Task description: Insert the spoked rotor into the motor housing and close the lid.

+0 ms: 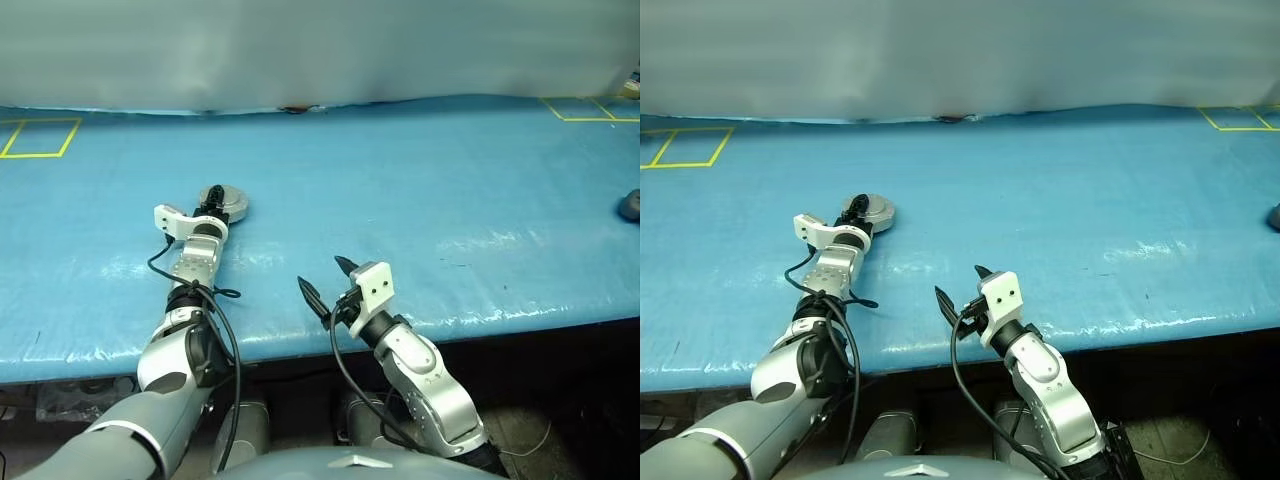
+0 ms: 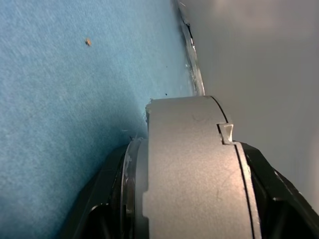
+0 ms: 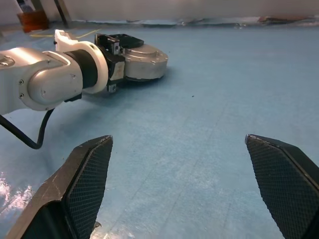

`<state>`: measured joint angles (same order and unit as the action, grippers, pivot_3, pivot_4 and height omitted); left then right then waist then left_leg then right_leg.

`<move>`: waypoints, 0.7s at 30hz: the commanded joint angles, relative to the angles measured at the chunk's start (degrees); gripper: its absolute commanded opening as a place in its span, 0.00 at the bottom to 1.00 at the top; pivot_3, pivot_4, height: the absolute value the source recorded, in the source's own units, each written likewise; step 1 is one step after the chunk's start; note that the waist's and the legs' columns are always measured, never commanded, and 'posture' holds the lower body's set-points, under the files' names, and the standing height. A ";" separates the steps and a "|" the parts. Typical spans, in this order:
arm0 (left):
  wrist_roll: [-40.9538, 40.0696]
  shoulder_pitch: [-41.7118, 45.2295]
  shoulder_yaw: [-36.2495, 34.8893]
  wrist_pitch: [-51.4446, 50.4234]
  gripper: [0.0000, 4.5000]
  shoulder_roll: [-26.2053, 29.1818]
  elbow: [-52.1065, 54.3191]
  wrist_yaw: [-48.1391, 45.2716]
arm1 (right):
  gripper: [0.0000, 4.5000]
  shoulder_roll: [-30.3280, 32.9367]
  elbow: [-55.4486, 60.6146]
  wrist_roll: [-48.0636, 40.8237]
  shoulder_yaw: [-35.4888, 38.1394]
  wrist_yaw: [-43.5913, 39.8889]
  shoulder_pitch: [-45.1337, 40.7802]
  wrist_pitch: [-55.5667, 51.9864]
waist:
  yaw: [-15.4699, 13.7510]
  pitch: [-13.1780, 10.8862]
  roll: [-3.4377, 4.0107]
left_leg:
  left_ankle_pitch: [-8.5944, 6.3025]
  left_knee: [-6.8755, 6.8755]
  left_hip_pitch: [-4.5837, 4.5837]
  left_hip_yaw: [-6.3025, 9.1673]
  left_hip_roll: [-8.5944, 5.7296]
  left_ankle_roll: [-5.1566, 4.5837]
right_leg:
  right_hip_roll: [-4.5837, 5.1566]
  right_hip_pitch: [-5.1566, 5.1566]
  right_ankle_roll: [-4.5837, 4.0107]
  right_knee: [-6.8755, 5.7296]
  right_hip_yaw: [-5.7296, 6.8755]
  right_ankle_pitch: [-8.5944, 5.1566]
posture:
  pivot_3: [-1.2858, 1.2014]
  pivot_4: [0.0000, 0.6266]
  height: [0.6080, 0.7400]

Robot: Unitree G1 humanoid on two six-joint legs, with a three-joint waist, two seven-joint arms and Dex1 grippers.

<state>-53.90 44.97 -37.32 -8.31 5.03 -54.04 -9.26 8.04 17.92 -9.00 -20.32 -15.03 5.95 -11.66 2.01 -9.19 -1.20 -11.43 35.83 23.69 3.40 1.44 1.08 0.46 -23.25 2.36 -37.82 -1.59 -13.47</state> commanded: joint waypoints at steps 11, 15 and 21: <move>1.80 -6.99 -0.74 -4.14 0.99 -1.00 8.57 4.67 | 1.00 -1.81 -0.29 1.44 0.13 -1.32 -0.28 2.66 | 1.20 0.07 0.03 | -0.01 -0.10 -0.83 -0.10 0.06 0.01 | 0.00 0.74 -0.30 0.01 -0.08 -0.17 | 0.52 0.24 1.00; 1.45 -12.04 -0.39 -7.86 0.99 -2.40 15.41 7.14 | 1.00 -2.40 -0.48 1.31 0.58 -1.56 -0.09 2.71 | 1.42 0.12 0.05 | -0.02 -0.32 -1.01 -0.25 0.05 0.02 | 0.01 0.73 -0.14 0.03 -0.30 -0.08 | 0.52 0.24 1.00; -0.30 -19.74 0.00 -14.06 0.99 -4.55 26.80 11.14 | 1.00 -2.57 -0.53 1.33 0.63 -2.03 -0.07 2.60 | 1.61 0.30 0.20 | -0.03 -0.43 -1.17 -0.46 0.08 0.03 | -0.03 0.72 -0.28 0.03 -0.56 -0.17 | 0.52 0.24 1.00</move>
<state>-54.22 29.23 -36.44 -20.06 1.20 -27.20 -1.98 6.08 16.13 -7.22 -19.78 -16.47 6.01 -10.37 3.63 -8.89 -1.00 -11.46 35.40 22.52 2.90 1.52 1.11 0.43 -22.54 2.04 -37.79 -2.21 -13.66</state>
